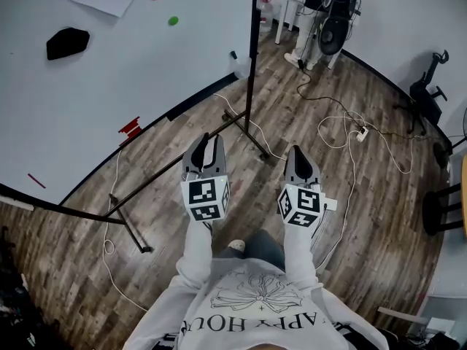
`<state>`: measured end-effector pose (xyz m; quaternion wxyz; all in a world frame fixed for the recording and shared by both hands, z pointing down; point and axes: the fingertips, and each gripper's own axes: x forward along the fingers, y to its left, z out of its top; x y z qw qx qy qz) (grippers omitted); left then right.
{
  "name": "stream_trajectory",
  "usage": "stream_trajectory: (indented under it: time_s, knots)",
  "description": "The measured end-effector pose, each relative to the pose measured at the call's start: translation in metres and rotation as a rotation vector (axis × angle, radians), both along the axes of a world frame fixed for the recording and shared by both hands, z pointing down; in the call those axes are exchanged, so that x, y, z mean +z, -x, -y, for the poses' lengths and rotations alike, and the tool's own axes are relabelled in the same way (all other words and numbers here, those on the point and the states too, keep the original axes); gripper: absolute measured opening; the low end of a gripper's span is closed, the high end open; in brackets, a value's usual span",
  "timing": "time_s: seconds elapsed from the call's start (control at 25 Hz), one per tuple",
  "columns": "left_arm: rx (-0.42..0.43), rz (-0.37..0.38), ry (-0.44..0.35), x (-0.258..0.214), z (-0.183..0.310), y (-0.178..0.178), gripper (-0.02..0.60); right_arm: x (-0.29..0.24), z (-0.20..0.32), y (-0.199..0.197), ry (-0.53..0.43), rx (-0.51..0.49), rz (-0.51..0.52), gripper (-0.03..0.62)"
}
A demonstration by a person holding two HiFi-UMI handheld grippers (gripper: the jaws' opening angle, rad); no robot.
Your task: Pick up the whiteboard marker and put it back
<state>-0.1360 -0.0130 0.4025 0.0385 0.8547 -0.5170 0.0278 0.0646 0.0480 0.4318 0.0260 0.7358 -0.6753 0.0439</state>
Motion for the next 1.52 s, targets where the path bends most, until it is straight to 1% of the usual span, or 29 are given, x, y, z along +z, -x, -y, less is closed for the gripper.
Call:
stream_trajectory:
  time_s: [0.24,0.44,0.6,0.88,1.0,1.2,1.4,1.52]
  knots:
    - [-0.028,-0.007,0.031,0.016,0.052,-0.017,0.080,0.014,0.051,-0.026,0.024,0.000,0.013,0.005]
    - [-0.050,-0.010,0.039,0.024,0.108,-0.049,0.094,0.018,0.114,-0.064,0.016,-0.023,0.020,0.005]
    - [-0.093,-0.023,0.047,0.023,0.160,-0.074,0.108,0.010,0.177,-0.087,0.002,-0.081,0.012,0.005]
    - [-0.169,-0.046,0.063,0.015,0.253,-0.119,0.114,-0.002,0.284,-0.125,-0.001,-0.181,0.001,0.005]
    - [-0.186,-0.046,0.093,0.021,0.283,-0.136,0.121,0.000,0.318,-0.139,0.002,-0.209,0.007,0.005]
    - [-0.196,-0.067,0.153,0.038,0.325,-0.152,0.129,0.003,0.363,-0.156,0.006,-0.237,0.010,0.005]
    - [-0.186,-0.040,0.155,0.047,0.360,-0.161,0.135,0.010,0.391,-0.174,0.021,-0.228,0.021,0.005]
    - [-0.172,-0.012,0.175,0.057,0.378,-0.166,0.135,0.013,0.402,-0.180,0.032,-0.220,0.021,0.005]
